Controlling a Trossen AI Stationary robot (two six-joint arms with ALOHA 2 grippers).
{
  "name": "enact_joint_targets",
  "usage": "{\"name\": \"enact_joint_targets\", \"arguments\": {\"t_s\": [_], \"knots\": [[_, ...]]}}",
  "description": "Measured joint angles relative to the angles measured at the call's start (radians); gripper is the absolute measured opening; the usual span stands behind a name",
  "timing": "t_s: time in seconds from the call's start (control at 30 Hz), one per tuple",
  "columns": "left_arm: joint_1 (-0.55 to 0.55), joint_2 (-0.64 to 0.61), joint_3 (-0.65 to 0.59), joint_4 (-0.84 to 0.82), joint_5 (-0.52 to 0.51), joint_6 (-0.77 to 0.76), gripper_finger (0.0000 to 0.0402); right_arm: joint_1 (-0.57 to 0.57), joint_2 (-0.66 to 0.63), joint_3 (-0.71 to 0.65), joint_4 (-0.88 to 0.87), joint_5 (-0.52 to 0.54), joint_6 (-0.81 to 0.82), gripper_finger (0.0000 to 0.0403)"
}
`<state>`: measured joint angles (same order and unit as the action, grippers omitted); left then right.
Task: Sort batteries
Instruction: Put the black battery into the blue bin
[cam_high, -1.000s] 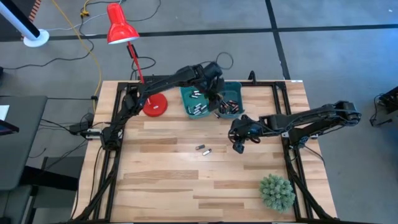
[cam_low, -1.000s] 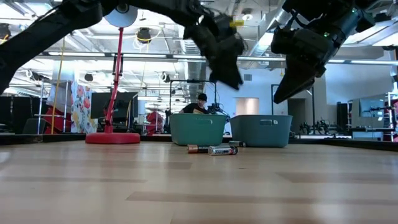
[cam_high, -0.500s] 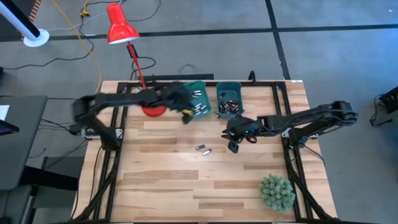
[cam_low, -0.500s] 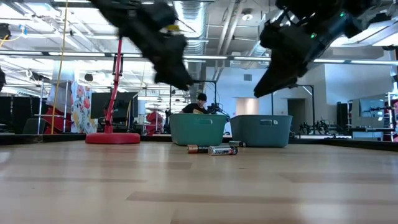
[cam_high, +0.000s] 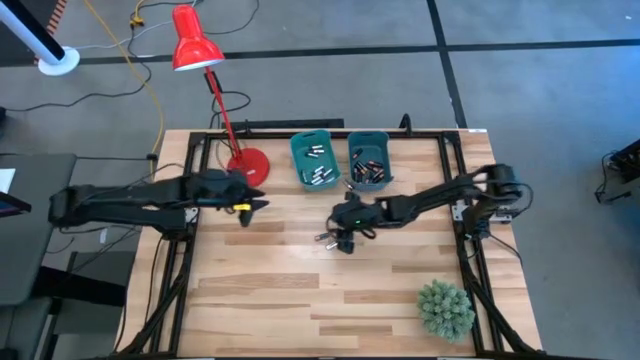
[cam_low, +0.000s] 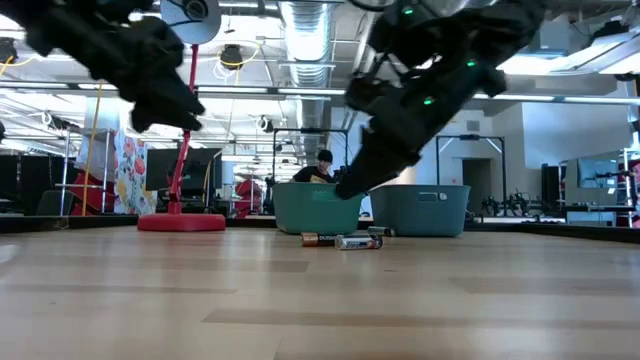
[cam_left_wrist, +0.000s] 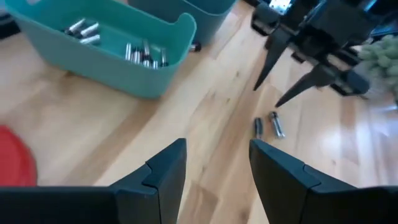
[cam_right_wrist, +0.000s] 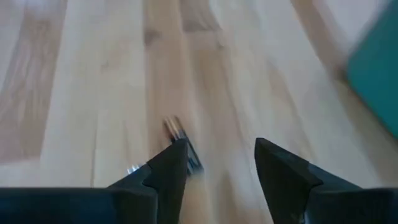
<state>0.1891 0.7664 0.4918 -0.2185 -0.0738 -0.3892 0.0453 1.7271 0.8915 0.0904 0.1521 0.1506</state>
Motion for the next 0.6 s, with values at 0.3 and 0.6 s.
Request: {"name": "enact_joint_targets", "arguments": {"t_s": [0.3, 0.6], "knots": [[-0.001, -0.257, -0.059, -0.115, -0.028, -0.02, 0.0169, 0.009, 0.168, 0.175, -0.054, -0.107, -0.048, 0.0205], [-0.001, -0.296, -0.059, -0.156, -0.027, -0.023, 0.0169, -0.009, 0.29, 0.289, -0.211, -0.155, -0.082, 0.0169]]}}
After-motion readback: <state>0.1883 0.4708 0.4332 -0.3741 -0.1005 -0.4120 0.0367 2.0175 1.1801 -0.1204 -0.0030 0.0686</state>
